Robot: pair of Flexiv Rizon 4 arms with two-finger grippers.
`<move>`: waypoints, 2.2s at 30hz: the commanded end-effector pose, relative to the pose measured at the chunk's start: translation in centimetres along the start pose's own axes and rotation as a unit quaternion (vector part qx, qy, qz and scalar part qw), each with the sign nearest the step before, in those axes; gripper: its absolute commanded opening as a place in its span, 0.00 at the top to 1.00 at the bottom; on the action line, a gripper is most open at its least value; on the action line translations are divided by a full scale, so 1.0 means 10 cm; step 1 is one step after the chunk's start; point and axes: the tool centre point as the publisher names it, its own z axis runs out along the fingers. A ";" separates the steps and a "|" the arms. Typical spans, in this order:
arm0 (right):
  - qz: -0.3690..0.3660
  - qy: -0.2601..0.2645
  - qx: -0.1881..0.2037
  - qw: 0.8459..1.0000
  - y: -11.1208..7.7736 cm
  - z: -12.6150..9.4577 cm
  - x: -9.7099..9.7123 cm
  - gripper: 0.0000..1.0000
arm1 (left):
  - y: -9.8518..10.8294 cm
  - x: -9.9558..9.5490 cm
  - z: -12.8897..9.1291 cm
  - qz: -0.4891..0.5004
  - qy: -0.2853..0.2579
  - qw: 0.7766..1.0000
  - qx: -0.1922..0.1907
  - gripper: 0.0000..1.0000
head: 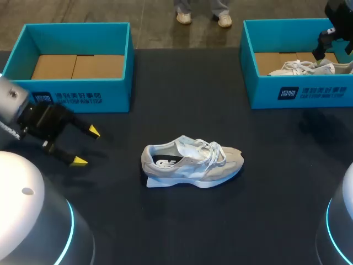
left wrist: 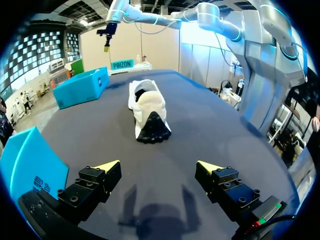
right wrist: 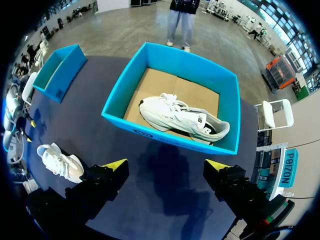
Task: Take the shoe out of the shoebox, open the shoe tongue, remove and reinsert the insole, then place the shoe into the shoebox
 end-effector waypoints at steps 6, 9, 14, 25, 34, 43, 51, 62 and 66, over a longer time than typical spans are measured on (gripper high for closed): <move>0.000 0.000 -0.001 1.000 0.00 0.01 0.00 0.00 | 0.10 0.02 0.05 -0.008 -0.016 1.000 0.021 0.00; 0.000 0.000 -0.001 1.000 0.00 0.01 0.00 0.00 | 0.10 0.02 0.05 -0.008 -0.016 1.000 0.021 0.00; 0.000 0.000 -0.001 1.000 0.00 0.01 0.00 0.00 | 0.10 0.02 0.05 -0.008 -0.016 1.000 0.021 0.00; 0.000 0.000 -0.001 1.000 0.00 0.01 0.00 0.00 | 0.10 0.02 0.05 -0.008 -0.016 1.000 0.021 0.00; 0.000 0.000 -0.001 1.000 0.00 0.01 0.00 0.00 | 0.10 0.02 0.05 -0.008 -0.016 1.000 0.021 0.00; 0.000 0.000 -0.001 1.000 0.00 0.01 0.00 0.00 | 0.13 0.00 0.11 -0.035 -0.062 0.997 0.042 0.00; 0.000 0.000 -0.001 1.000 0.00 0.01 0.00 0.00 | 0.17 0.03 0.34 -0.066 -0.110 0.988 0.084 0.00; 0.000 0.000 -0.001 1.000 0.00 0.01 0.00 0.00 | -0.12 0.03 0.73 -0.078 -0.088 0.987 0.106 0.00; 0.000 0.000 -0.001 1.000 0.00 0.01 0.00 0.00 | -0.26 0.03 0.89 -0.076 -0.087 0.988 0.105 0.00</move>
